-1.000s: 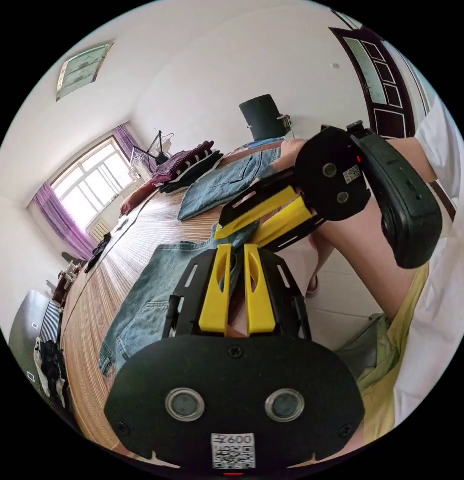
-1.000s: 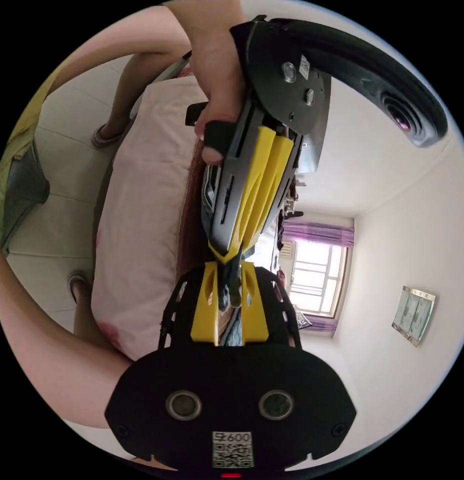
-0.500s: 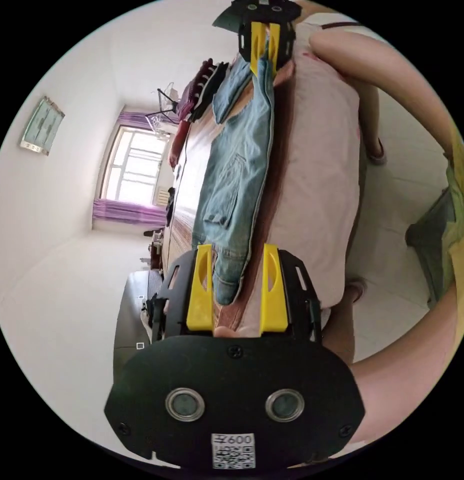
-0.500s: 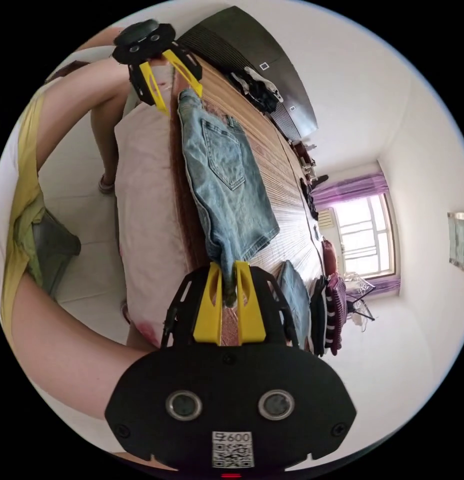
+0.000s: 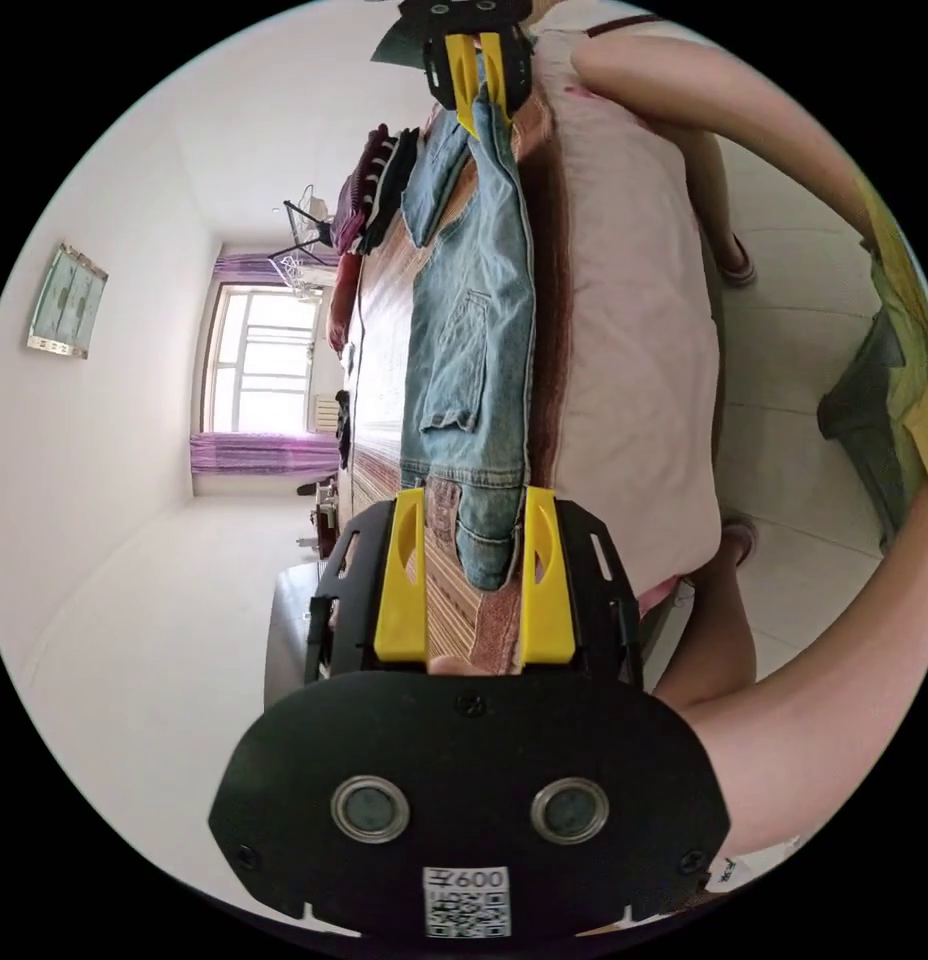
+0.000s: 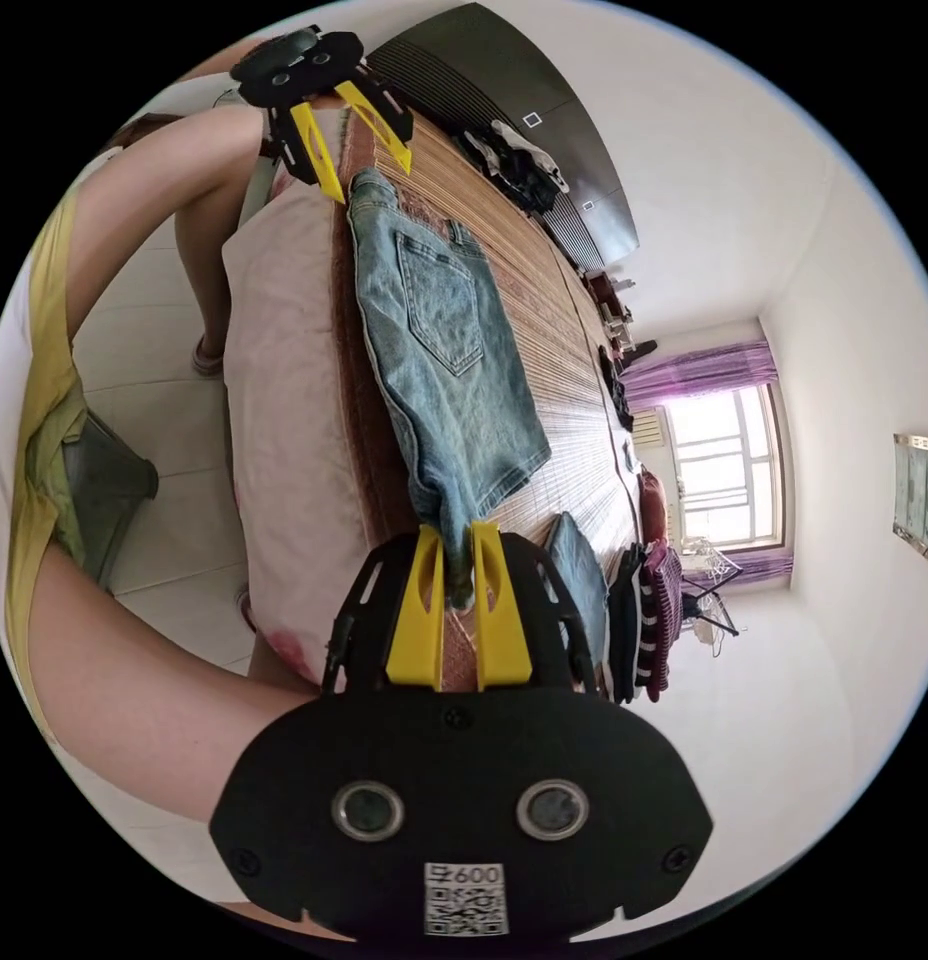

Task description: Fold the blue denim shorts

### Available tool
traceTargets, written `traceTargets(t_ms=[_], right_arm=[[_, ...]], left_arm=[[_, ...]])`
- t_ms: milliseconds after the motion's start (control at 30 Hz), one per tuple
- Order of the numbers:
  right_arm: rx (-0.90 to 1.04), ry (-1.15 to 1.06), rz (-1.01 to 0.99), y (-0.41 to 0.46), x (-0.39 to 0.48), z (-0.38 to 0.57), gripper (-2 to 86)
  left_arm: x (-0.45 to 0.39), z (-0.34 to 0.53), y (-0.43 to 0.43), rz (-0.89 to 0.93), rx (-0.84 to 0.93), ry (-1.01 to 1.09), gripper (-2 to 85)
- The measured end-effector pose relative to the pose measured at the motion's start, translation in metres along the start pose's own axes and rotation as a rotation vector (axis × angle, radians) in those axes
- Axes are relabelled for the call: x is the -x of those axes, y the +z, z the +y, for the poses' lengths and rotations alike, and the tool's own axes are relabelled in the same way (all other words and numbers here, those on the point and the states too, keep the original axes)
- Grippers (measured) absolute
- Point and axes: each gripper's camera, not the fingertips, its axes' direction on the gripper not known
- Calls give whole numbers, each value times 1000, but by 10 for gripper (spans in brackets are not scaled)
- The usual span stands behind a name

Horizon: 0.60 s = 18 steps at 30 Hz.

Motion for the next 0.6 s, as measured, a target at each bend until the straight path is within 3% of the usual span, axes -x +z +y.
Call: traceTargets(t_ms=[233,400,600], right_arm=[[23,-10,5,-23,49,-46,-6],[15,2,50,-55,93,-75,-6],[-53,59,65,-136,116,-109,-7]], left_arm=[[-137,-14,-16,-165,90,155,83],[-211,-16,-67,-231,133,123,67],[-213,11,-147,-322,143,-66,59]])
